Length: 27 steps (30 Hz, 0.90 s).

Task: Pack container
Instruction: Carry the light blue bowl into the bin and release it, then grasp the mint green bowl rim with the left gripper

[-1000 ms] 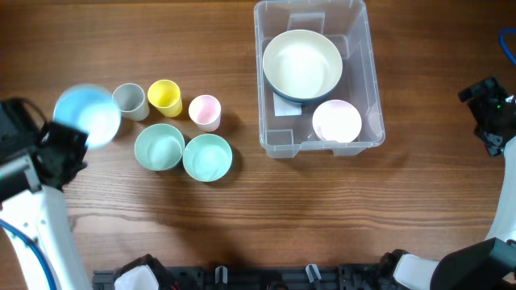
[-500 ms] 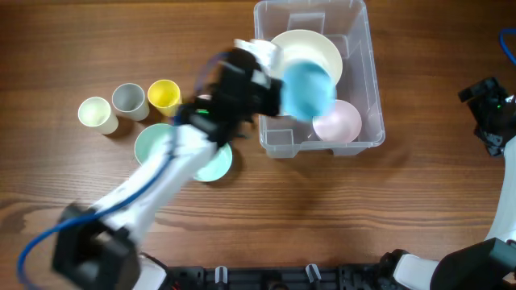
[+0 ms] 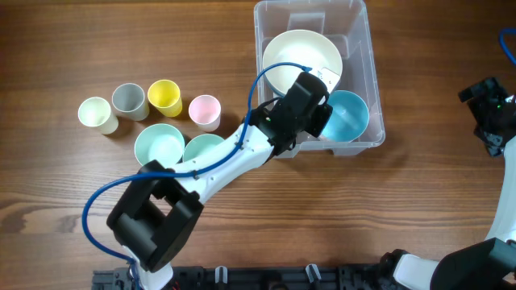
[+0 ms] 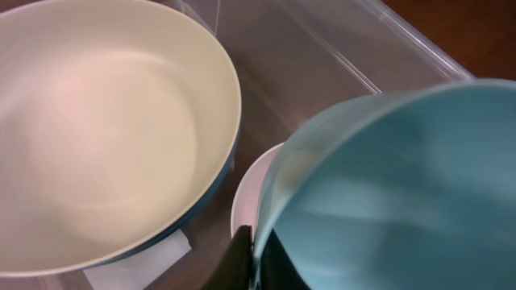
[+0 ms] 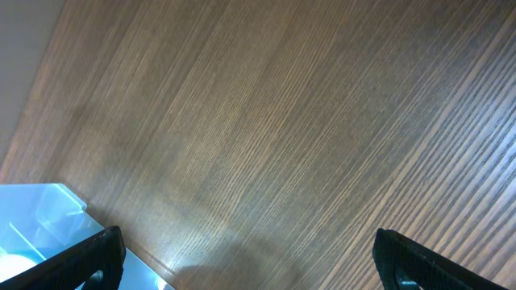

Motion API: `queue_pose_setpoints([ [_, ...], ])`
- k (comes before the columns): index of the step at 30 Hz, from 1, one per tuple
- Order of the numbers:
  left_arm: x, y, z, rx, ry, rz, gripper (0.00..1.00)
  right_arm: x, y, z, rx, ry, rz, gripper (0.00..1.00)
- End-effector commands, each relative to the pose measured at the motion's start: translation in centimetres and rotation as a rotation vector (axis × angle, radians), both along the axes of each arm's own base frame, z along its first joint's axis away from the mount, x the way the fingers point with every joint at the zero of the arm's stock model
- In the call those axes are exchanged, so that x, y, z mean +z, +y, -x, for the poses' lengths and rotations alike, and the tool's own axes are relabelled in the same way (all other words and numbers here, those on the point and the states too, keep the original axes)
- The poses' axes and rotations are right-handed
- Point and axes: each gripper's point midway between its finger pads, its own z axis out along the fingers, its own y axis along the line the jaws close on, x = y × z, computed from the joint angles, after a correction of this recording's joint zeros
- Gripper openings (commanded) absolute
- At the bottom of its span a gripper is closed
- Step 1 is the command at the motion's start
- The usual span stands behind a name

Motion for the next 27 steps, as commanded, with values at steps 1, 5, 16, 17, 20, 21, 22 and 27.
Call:
queue_pose_setpoints([
  [1, 0.7, -0.2, -0.8, 0.010, -0.032, 0.011, 0.24, 0.0, -0.1, -0.2, -0.008, -0.006, -0.008, 1.00],
  [5, 3.1, 0.3, -2.0, 0.115, -0.021, 0.068, 0.61, 0.0, -0.1, -0.2, -0.009, -0.006, -0.008, 1.00],
  [16, 11.2, 22.1, 0.8, 0.764, 0.372, 0.075, 0.86, 0.0, -0.1, -0.2, -0.008, -0.006, -0.008, 1.00],
  [17, 10.6, 24.2, 1.5, 0.819, 0.412, 0.042, 0.86, 0.0, -0.1, -0.2, -0.009, -0.006, -0.008, 1.00],
  [20, 8.2, 31.5, 4.4, 1.015, 0.581, -0.066, 0.85, 0.0, -0.1, -0.2, -0.008, -0.006, -0.008, 1.00],
  [21, 7.6, 33.2, 5.0, 1.062, 0.617, -0.082, 0.85, 0.0, -0.1, -0.2, -0.009, -0.006, -0.008, 1.00],
  [22, 7.0, 35.1, 5.5, 1.117, 0.649, -0.086, 0.88, 0.0, -0.1, -0.2, -0.009, -0.006, -0.008, 1.00],
  [27, 3.3, 40.0, 6.6, 1.235, 0.761, -0.028, 0.93, 0.0, -0.1, -0.2, -0.009, -0.006, -0.008, 1.00],
])
